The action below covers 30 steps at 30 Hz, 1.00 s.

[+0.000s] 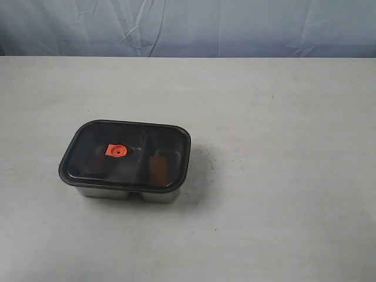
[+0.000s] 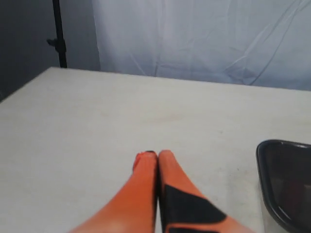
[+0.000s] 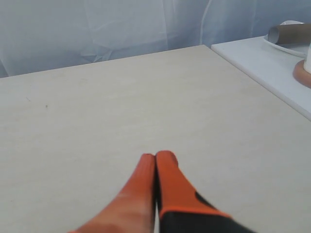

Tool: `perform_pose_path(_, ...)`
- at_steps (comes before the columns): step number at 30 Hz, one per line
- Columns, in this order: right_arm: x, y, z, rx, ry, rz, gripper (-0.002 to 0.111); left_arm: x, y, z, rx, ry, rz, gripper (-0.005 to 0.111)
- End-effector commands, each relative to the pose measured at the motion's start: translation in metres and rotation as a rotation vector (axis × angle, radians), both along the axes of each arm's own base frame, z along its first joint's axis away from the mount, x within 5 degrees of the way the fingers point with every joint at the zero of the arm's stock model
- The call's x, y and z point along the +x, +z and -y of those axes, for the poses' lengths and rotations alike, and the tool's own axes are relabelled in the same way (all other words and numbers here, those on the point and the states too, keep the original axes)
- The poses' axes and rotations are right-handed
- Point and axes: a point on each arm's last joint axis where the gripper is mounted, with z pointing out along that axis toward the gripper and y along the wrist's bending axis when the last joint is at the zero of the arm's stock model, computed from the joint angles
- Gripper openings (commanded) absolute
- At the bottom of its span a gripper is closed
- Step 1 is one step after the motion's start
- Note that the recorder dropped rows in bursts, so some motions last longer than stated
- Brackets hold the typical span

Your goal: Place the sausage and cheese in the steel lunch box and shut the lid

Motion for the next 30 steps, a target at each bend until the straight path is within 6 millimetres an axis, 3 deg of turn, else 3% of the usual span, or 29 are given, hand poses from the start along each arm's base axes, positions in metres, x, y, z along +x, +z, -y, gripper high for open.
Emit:
perform_pose_path(1, 0.0, -0.0003, 0.0002, 0.002, -0.005, 0.013, 0.0, 0.0001, 0.0039, -0.0008, 0.044, 0.005, 0.051, 0.0)
perform_pose_path(30, -0.0001, -0.0005, 0.0003, -0.001, -0.005, 0.01, 0.0, 0.0, 0.0025, -0.0009, 0.046, 0.006, 0.035, 0.0)
